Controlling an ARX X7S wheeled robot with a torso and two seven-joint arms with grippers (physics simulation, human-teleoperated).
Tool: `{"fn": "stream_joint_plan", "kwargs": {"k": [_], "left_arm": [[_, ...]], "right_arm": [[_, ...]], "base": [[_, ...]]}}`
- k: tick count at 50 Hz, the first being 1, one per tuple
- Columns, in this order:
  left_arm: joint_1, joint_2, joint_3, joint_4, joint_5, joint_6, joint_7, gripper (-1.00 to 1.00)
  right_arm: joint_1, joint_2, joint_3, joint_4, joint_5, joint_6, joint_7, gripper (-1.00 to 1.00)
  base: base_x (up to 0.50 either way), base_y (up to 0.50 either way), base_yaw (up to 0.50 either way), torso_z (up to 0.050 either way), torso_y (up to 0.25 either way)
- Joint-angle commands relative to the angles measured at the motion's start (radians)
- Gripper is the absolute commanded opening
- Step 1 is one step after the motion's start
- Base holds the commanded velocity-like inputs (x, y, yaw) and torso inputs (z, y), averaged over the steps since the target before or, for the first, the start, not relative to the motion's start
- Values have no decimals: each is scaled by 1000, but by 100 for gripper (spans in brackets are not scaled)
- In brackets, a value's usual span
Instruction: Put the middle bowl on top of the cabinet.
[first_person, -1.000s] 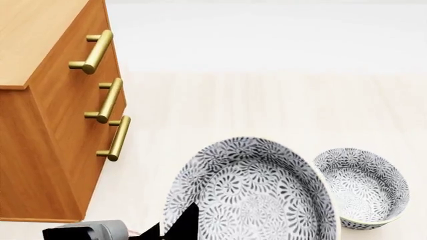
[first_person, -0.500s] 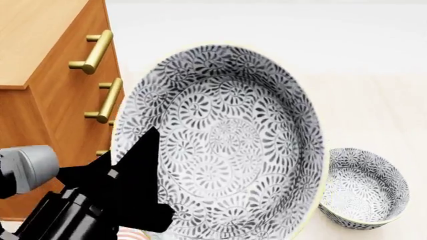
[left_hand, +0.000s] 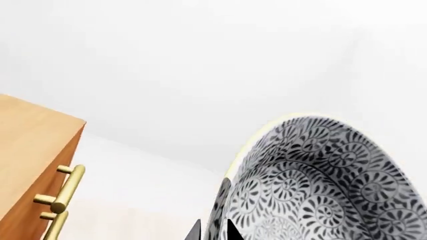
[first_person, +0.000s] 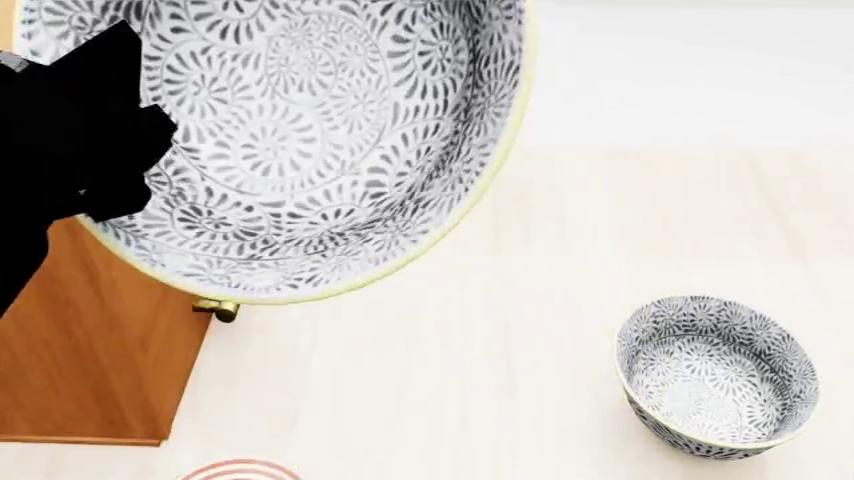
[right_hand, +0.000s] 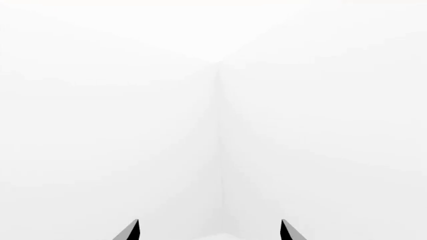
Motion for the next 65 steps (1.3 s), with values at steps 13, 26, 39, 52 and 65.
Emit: {"fn": "stream_joint_plan", "kwargs": {"k": [13,26,39,52,65], "left_arm": [[-553,-183,477,-287,-325,427,-114,-100],[-821,-126,753,-650,-458,426,-105,-100],[-919,-23,918,-1049,-497,265,-65,-100],[-890,22,999,-1268,-494,195,-31,-100],[-844,22,1042,-1367,-466,179,17,-100]], "right_arm": [[21,14,-18,-1,-4,30,10,100],[7,33,3,18,24,2,11,100],[7,43,14,25,38,-14,16,100],[32,43,-6,32,26,2,22,100],[33,39,-17,25,18,17,33,100]], "base": [[0,0,0,0,0],[0,0,0,0,0],[0,0,0,0,0],[0,0,0,0,0],[0,0,0,0,1]]}}
